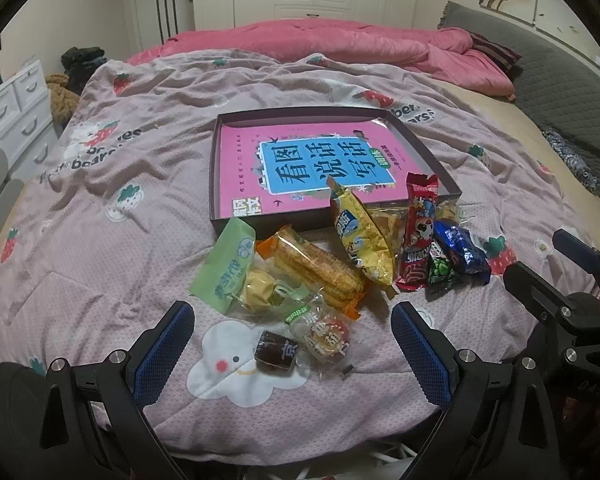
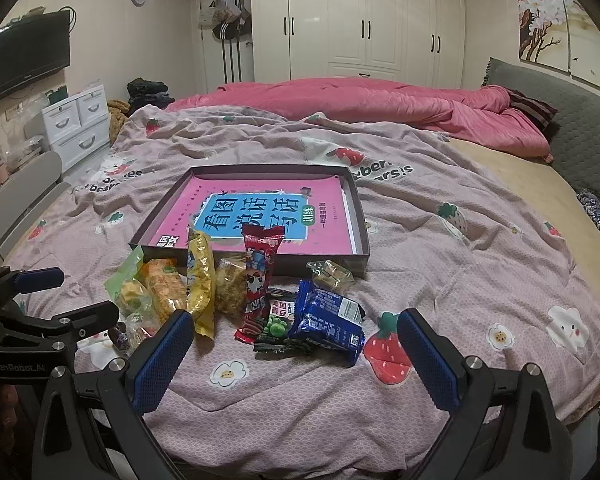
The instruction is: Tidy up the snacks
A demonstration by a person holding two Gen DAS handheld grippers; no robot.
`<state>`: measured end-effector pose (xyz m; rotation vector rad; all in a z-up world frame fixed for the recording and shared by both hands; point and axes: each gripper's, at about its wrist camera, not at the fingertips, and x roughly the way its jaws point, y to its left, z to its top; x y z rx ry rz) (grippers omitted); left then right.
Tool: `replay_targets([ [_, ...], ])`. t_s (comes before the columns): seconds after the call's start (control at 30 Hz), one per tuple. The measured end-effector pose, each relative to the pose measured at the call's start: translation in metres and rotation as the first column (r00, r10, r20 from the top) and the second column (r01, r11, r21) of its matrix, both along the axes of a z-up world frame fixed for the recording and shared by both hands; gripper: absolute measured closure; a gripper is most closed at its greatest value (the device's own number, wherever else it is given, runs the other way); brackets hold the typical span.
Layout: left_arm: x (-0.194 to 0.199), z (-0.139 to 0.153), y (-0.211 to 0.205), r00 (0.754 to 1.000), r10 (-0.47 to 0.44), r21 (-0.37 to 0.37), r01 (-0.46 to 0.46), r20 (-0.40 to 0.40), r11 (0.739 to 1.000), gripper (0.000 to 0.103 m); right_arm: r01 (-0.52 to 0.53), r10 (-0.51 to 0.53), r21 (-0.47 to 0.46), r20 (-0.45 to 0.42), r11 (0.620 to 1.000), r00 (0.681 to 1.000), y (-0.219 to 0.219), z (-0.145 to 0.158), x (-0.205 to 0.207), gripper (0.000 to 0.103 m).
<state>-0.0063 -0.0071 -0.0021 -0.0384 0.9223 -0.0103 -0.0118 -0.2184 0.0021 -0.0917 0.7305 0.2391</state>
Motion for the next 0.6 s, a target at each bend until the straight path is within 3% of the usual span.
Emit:
replay_targets([
  [0.6,0.009,-0.016,0.013,0.997,0.025,-0.043,-0.028,-0.078,0.999,0.004,-0.025,0.026,0.018,-0.036,1.0,0.999,0.003,-0.006,0.01,0.001],
])
